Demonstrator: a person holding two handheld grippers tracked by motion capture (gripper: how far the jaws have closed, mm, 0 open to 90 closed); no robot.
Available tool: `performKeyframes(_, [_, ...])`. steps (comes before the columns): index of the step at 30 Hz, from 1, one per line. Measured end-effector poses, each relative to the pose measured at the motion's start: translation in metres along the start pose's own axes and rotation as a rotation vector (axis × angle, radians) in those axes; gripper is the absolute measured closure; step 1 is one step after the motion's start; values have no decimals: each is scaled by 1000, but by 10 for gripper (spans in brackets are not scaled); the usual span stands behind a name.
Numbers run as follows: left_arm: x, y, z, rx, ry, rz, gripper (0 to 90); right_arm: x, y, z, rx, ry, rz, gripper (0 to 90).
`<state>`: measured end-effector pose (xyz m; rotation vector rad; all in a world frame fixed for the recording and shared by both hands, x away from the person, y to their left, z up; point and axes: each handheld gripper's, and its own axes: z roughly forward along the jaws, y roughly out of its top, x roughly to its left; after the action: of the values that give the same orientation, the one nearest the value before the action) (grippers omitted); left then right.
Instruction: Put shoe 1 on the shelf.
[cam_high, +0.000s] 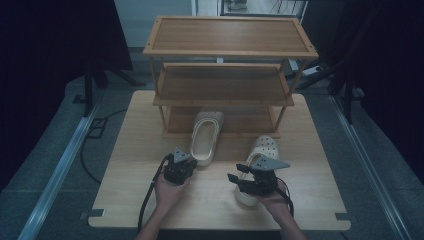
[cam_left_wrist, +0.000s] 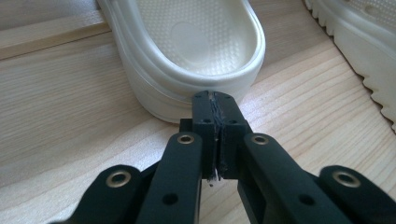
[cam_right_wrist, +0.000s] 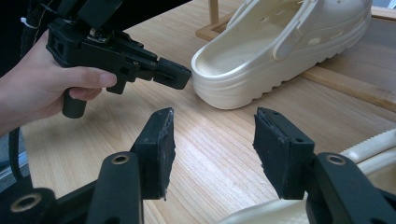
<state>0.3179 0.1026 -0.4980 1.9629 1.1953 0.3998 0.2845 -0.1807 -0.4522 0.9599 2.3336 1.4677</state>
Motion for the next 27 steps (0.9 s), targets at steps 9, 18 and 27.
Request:
performKeyframes(9, [-1,13,4,-22,0,-2,880,-1,0,0,-3,-1,1,482])
performKeyframes(18, [-4,30,16,-33,14,12,882,0,0,1,-5,-1,2,482])
performKeyframes(27, [-5,46,36,-19,51,29,882,0,0,1,3,1,-2,481])
